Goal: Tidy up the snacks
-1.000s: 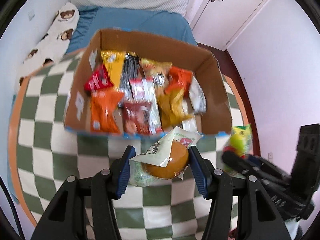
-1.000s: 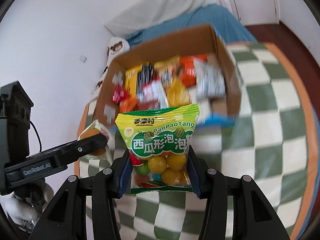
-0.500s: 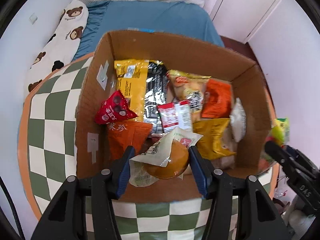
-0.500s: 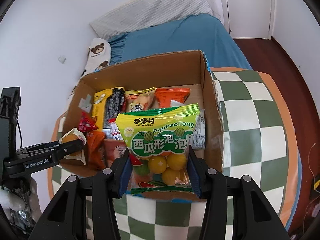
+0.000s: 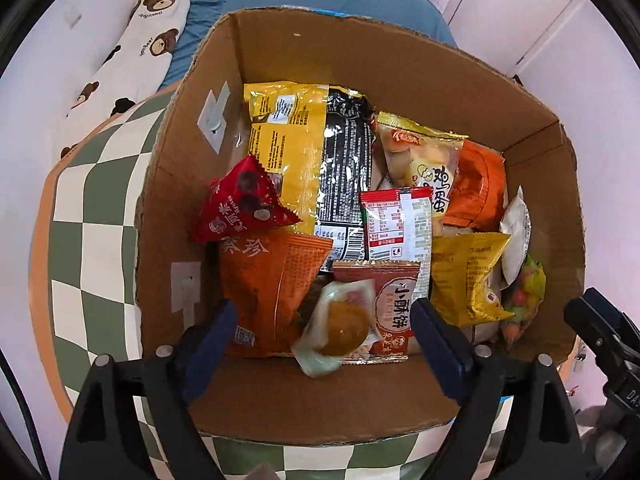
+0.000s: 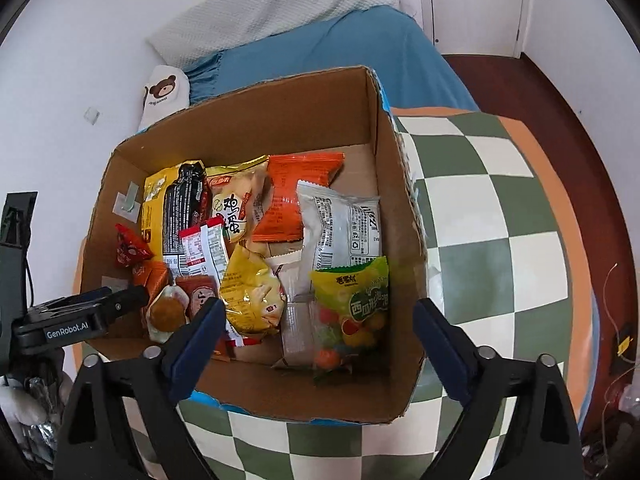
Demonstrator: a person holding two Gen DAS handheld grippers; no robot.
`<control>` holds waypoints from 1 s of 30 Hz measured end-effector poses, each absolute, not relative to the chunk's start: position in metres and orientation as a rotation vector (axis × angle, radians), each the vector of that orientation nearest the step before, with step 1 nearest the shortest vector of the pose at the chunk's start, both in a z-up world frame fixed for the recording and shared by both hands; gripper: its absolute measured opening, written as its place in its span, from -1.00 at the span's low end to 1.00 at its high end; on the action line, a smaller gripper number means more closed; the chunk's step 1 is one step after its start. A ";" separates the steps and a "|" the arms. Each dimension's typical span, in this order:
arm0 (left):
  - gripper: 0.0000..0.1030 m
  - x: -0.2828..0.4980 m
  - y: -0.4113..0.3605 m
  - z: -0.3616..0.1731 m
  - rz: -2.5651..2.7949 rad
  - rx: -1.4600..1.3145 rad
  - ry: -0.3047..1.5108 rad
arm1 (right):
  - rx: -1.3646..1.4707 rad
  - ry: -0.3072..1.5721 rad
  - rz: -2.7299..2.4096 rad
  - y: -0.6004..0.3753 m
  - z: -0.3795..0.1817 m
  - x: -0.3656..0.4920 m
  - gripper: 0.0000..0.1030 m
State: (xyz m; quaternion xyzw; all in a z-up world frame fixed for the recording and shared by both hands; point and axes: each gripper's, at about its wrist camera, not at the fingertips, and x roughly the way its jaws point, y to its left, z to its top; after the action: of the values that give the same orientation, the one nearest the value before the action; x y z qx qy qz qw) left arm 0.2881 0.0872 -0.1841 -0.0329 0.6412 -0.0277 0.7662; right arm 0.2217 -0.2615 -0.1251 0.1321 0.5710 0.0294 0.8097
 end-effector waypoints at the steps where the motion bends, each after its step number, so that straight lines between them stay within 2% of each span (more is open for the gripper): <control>1: 0.77 0.287 0.087 -0.182 -0.062 -0.074 1.383 | 0.262 1.220 0.053 -0.259 -0.124 0.222 0.90; 4: 0.82 0.282 0.084 -0.176 -0.067 -0.065 1.352 | 0.232 1.212 0.046 -0.254 -0.120 0.221 0.91; 7: 0.99 0.276 0.080 -0.171 -0.059 -0.033 1.332 | 0.201 1.204 0.035 -0.249 -0.118 0.219 0.91; 20: 0.99 0.252 0.073 -0.142 -0.069 -0.038 1.253 | 0.113 1.138 -0.006 -0.239 -0.095 0.207 0.95; 30: 0.99 0.205 0.067 -0.087 -0.070 -0.043 1.123 | 0.117 1.010 0.002 -0.237 -0.044 0.158 0.96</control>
State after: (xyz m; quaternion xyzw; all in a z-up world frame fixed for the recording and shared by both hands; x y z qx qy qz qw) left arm 0.2053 0.0673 -0.0869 -0.0206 0.5324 -0.0333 0.8456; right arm 0.1576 -0.2371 -0.0442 0.0558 0.4834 0.0012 0.8736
